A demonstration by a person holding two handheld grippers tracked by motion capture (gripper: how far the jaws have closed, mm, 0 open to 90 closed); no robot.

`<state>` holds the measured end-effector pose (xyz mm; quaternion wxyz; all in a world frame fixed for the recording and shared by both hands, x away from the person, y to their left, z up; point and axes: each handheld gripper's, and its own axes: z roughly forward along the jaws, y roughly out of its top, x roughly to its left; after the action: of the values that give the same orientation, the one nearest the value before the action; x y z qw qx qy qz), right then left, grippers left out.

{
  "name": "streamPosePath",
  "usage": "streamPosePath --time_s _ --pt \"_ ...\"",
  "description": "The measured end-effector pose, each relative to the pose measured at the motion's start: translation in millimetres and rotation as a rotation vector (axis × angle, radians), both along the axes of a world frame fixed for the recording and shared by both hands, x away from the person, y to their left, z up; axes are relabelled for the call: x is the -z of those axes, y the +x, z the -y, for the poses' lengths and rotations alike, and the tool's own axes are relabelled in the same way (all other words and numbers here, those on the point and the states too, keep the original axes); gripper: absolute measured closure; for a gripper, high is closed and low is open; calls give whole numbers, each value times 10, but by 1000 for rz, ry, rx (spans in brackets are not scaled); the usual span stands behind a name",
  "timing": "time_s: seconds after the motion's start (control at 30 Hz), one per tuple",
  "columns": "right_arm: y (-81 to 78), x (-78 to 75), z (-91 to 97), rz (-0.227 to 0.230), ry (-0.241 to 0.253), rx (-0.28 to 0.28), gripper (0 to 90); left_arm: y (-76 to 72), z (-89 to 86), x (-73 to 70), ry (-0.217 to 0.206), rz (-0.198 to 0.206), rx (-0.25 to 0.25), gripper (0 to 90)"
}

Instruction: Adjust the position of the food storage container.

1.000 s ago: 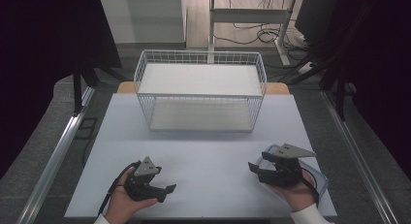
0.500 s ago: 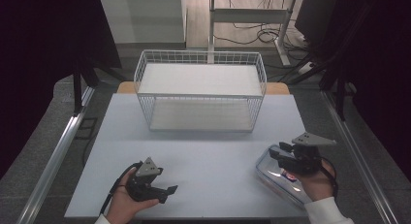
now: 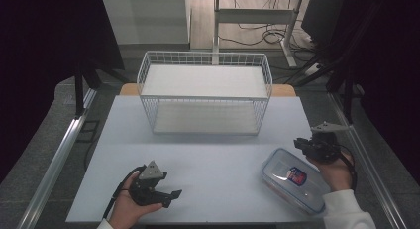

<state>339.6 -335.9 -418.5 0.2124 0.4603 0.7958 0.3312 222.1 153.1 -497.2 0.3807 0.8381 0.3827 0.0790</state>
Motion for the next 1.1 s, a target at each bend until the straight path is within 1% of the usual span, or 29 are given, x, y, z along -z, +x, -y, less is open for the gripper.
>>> streamPosePath --time_s 0.03,0.07,0.17,0.2,0.23,0.3,0.33,0.37,0.4,0.43,0.47,0.57,0.6,0.63,0.7,0.73,0.8,0.87,0.93,1.03,1.1 --pt "45 33 19 -14 -9 2 860 -1 1 1 0 0 0 195" --pt "103 88 28 -38 -23 -5 884 1 4 5 2 -1 0 195" --pt "160 164 13 -69 -48 -23 885 1 5 7 1 -2 -1 195" --pt "160 164 13 -69 -48 -23 885 1 4 7 2 -2 -2 195" --pt "185 219 -12 -89 -70 -41 886 0 2 6 1 -2 -2 195" --pt "196 241 -25 -94 -77 -50 886 -1 -1 6 1 -3 -2 195" --pt "206 272 -60 -107 -94 -81 886 -1 -2 6 1 -2 -1 195" --pt "206 272 -60 -107 -94 -81 886 -3 -2 5 1 -2 -1 195" --pt "199 288 -110 -105 -107 -101 888 -7 -1 2 -1 1 0 195" --pt "199 288 -110 -105 -107 -101 888 -7 -1 2 -1 1 0 195" --pt "201 278 -138 -103 -127 -104 889 -9 -2 -1 -2 2 0 195" --pt "201 264 -166 -95 -125 -113 889 -5 -1 2 0 1 0 195" --pt "204 249 -208 -85 -129 -131 889 -2 6 8 3 -1 0 195" --pt "204 249 -208 -85 -129 -131 889 -2 6 8 3 -1 0 195" --pt "208 237 -268 -76 -143 -140 889 -3 11 8 5 -2 2 195" --pt "224 239 -313 -71 -178 -140 888 -10 9 0 5 2 1 195" --pt "250 257 -313 -77 -200 -130 889 -13 6 -4 3 3 0 195" --pt "265 285 -293 -86 -201 -119 889 -16 -1 -5 2 4 0 195" --pt "269 289 -278 -94 -187 -118 889 -11 0 1 3 2 2 195" --pt "265 290 -299 -91 -199 -119 889 -6 2 4 5 0 3 195" --pt "273 307 -325 -93 -218 -121 889 -10 5 3 6 0 3 195"
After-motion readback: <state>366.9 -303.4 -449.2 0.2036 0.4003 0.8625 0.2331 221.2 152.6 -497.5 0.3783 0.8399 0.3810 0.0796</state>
